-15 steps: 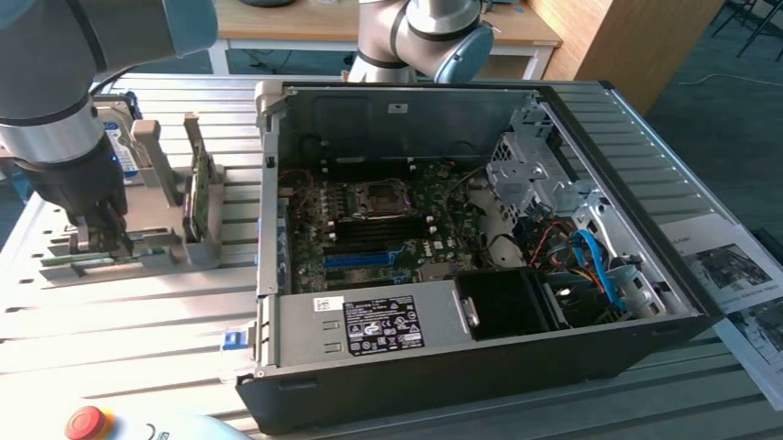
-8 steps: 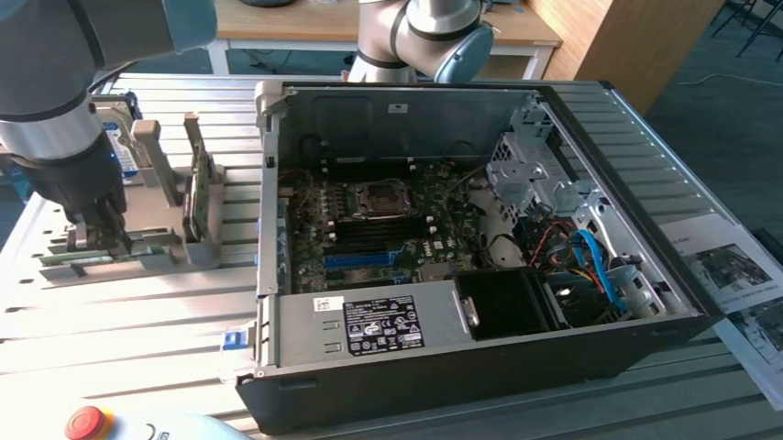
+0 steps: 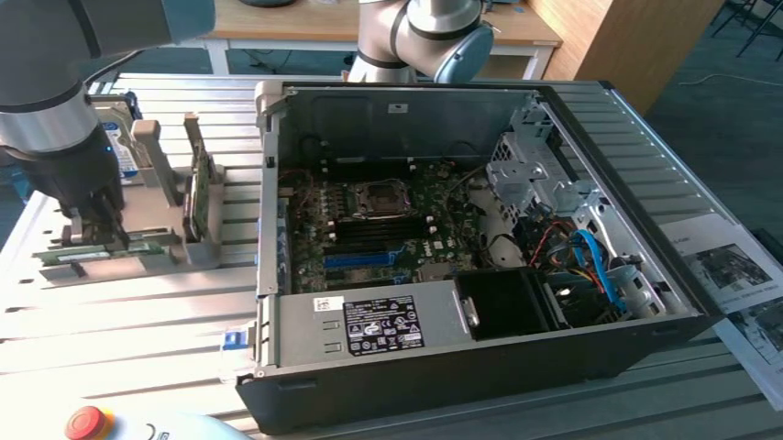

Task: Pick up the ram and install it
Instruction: 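Pick up the ram and move it above insertion slot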

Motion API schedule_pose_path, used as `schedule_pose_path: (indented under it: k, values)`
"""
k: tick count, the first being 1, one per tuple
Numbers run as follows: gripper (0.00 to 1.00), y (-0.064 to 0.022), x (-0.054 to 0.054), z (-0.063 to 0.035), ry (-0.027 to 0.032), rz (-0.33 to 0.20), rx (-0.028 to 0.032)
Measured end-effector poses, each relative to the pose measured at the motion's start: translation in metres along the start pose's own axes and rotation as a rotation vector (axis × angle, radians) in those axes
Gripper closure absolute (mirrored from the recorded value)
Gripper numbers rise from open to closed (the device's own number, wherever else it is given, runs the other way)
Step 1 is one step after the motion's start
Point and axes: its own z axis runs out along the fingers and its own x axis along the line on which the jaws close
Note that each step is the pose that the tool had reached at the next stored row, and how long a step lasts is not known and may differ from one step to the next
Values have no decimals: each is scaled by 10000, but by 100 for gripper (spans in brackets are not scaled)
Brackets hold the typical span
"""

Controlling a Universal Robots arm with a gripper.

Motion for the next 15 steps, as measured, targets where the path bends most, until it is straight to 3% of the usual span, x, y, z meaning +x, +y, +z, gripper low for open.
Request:
schedule_pose_path:
  k: [15]
  values:
    - [88,11,-2,-223,-5,62,-35]
